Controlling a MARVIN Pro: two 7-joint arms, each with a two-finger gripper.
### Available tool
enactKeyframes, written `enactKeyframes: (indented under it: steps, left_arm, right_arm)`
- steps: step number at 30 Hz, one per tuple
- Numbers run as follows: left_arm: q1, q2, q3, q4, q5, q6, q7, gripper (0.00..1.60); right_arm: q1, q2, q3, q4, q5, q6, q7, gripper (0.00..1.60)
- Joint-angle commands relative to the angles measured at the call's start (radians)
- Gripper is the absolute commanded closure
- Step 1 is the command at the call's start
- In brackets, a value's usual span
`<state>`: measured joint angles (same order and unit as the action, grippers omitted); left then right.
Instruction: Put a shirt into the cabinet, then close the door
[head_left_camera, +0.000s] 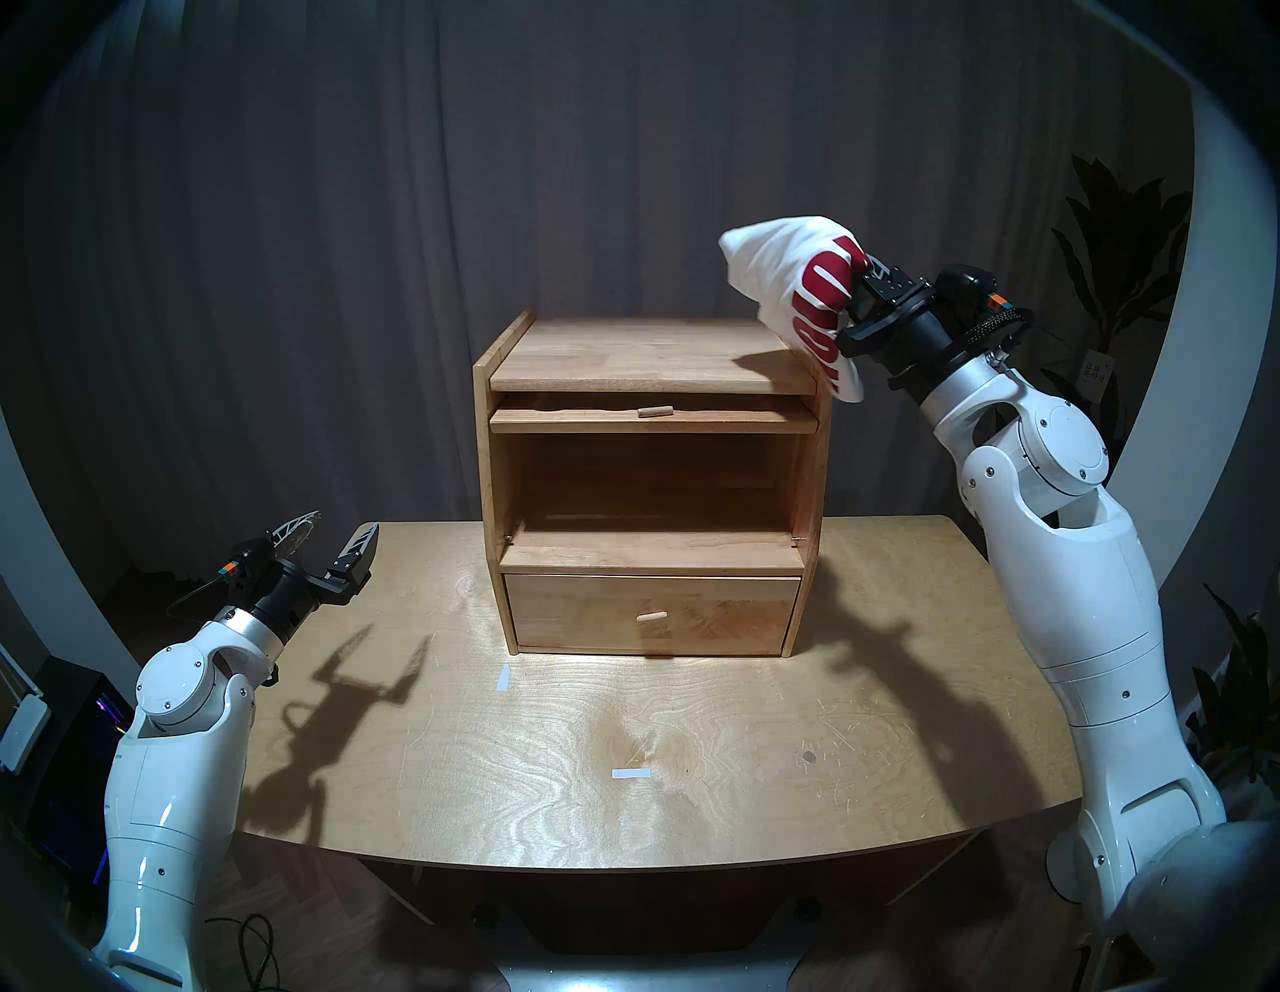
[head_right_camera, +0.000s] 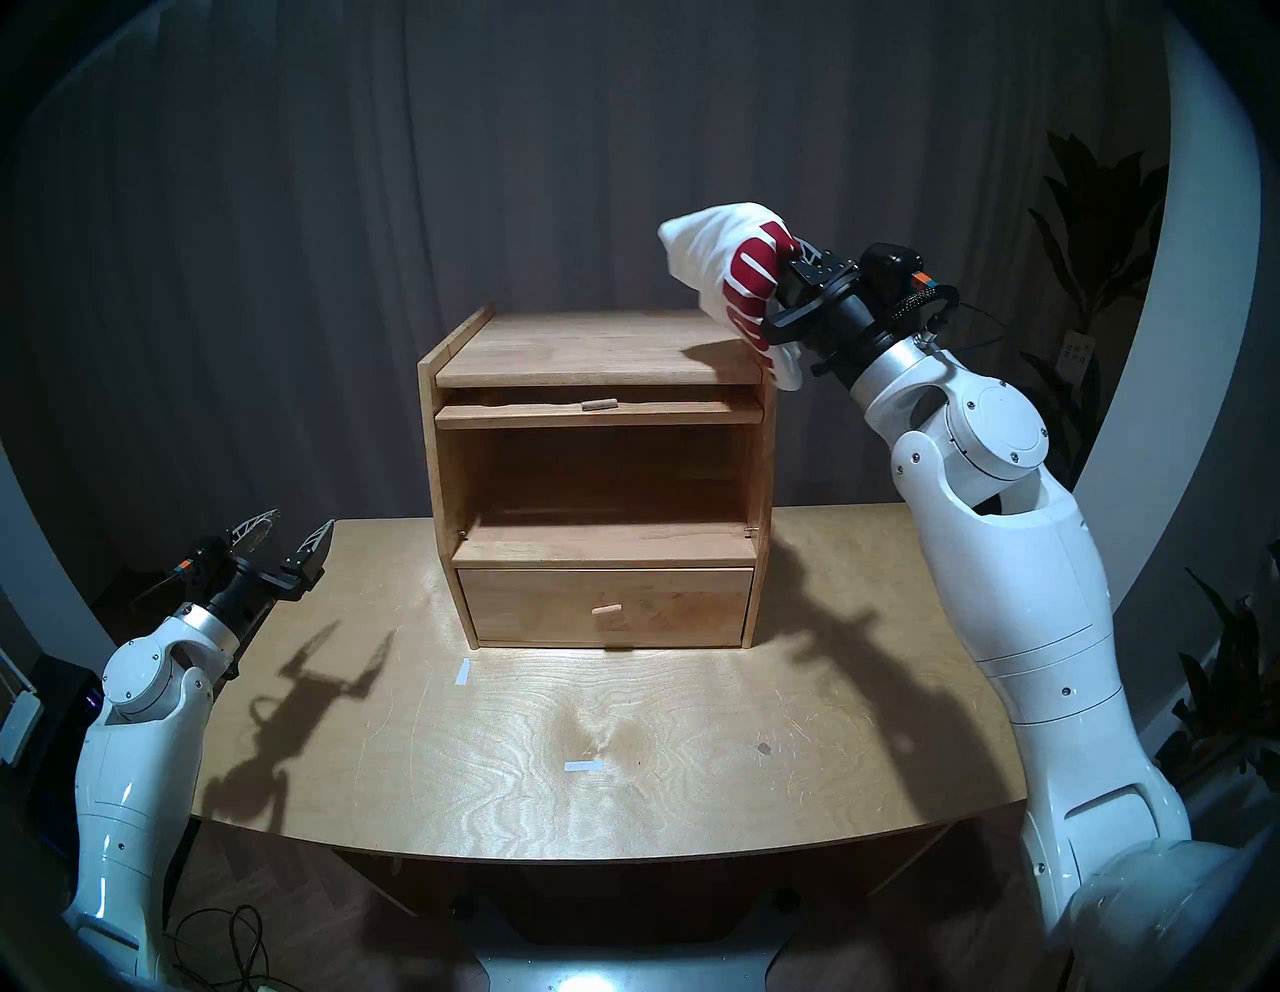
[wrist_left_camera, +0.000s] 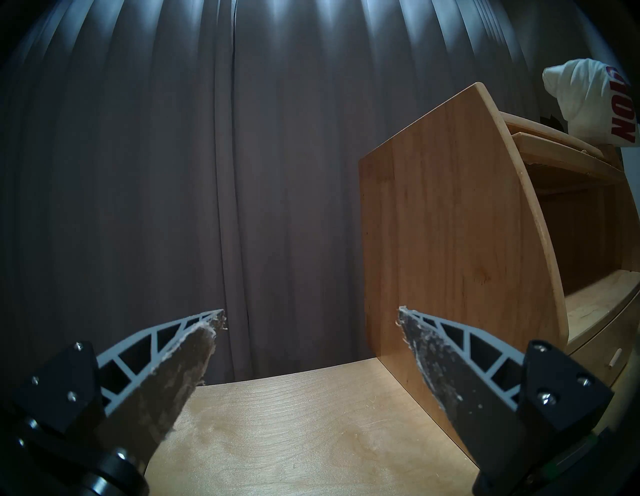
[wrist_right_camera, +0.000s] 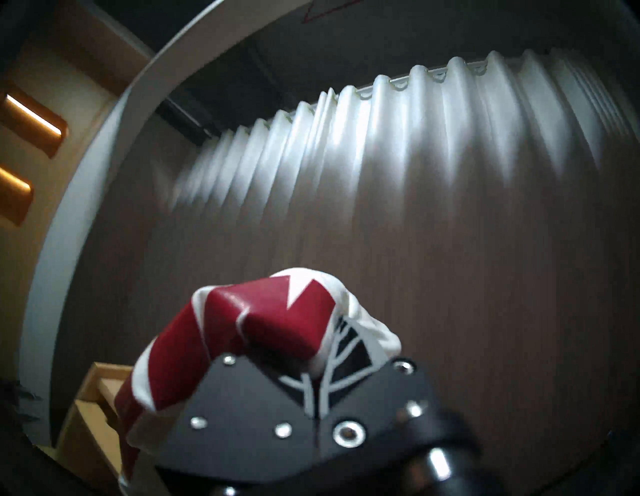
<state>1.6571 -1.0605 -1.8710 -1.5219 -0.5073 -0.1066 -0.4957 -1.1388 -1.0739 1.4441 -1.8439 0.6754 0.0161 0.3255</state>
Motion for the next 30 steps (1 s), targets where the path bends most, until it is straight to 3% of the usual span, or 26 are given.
enactKeyframes:
  steps: [1,5,9,30]
  left_arm:
    - [-0.013,0.005,-0.002,-0.014,-0.001,-0.004,-0.001,0.0]
    - [-0.012,0.004,-0.002,-0.013,-0.001,-0.004,-0.001,0.0]
    - [-0.011,0.004,-0.002,-0.012,-0.001,-0.003,-0.001,0.0]
    - [-0.012,0.004,-0.001,-0.01,-0.001,-0.004,-0.001,0.0]
  right_arm:
    - [-0.044,-0.114,-0.03,-0.116,0.12,-0.025,0.009,1.6]
    - [-0.138,-0.131,-0.064,-0.178,0.17,-0.015,-0.003,1.6]
    - [-0.18,-0.136,-0.104,-0.197,0.198,-0.014,-0.01,1.6]
    - [-0.464,-0.096,-0.221,-0.27,0.238,-0.023,-0.195,1.6]
